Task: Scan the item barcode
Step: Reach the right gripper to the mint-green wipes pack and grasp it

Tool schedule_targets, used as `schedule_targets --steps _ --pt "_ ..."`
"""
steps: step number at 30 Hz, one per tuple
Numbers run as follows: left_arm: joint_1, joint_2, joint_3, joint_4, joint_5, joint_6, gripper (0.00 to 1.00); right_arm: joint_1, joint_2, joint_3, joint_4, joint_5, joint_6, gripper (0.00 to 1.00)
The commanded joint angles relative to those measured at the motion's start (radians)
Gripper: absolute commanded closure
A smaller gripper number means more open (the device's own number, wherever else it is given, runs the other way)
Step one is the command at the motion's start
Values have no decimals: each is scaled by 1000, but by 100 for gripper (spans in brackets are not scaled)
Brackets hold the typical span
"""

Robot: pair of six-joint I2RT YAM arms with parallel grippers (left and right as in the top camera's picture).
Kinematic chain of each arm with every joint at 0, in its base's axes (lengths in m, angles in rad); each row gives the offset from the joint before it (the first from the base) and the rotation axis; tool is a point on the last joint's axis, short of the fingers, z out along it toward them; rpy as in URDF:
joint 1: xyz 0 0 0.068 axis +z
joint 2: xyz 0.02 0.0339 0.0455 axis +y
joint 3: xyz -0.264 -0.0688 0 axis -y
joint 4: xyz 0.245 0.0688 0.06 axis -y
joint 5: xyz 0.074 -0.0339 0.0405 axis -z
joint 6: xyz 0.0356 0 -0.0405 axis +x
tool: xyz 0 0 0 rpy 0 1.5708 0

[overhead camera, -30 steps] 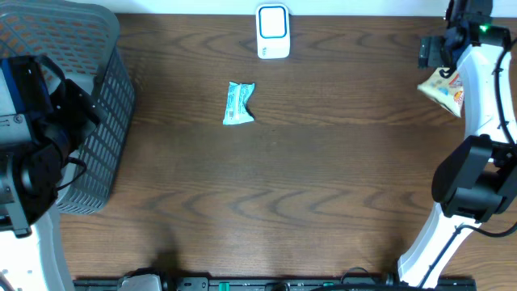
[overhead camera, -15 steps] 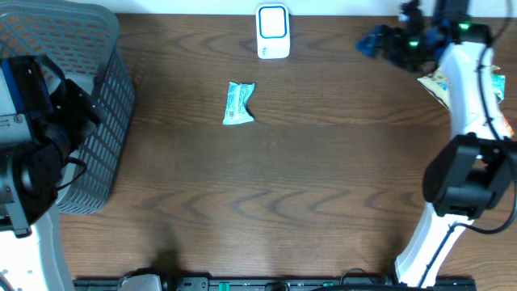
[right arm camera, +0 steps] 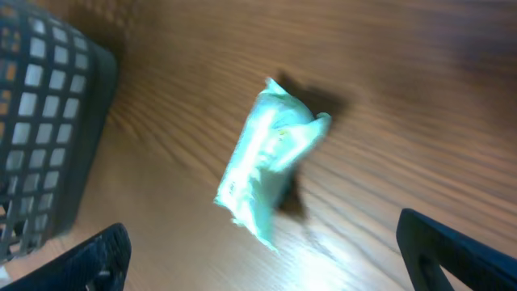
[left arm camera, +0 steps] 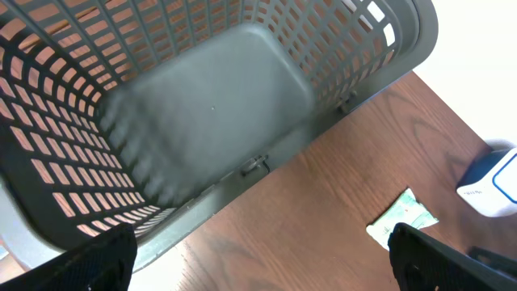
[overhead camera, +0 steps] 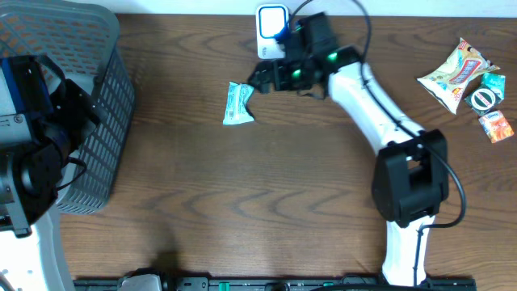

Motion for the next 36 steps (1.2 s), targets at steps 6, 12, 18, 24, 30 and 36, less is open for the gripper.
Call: schedule_targets --steps 6,12,18,24,30,36 --pt "5 1 7 -3 -3 -9 2 87 69 -53 95 91 159 1" --pt "5 1 7 -3 -3 -9 2 99 150 -53 108 93 198 4" --pt "5 1 7 -3 -3 -9 2 93 219 -53 172 76 204 14" --pt "5 1 7 -3 -3 -9 2 88 222 -52 222 24 204 50" --pt "5 1 7 -3 -3 -9 2 71 222 -50 284 -121 204 92" --pt "5 1 7 -3 -3 -9 2 -4 217 -49 446 -480 236 99"
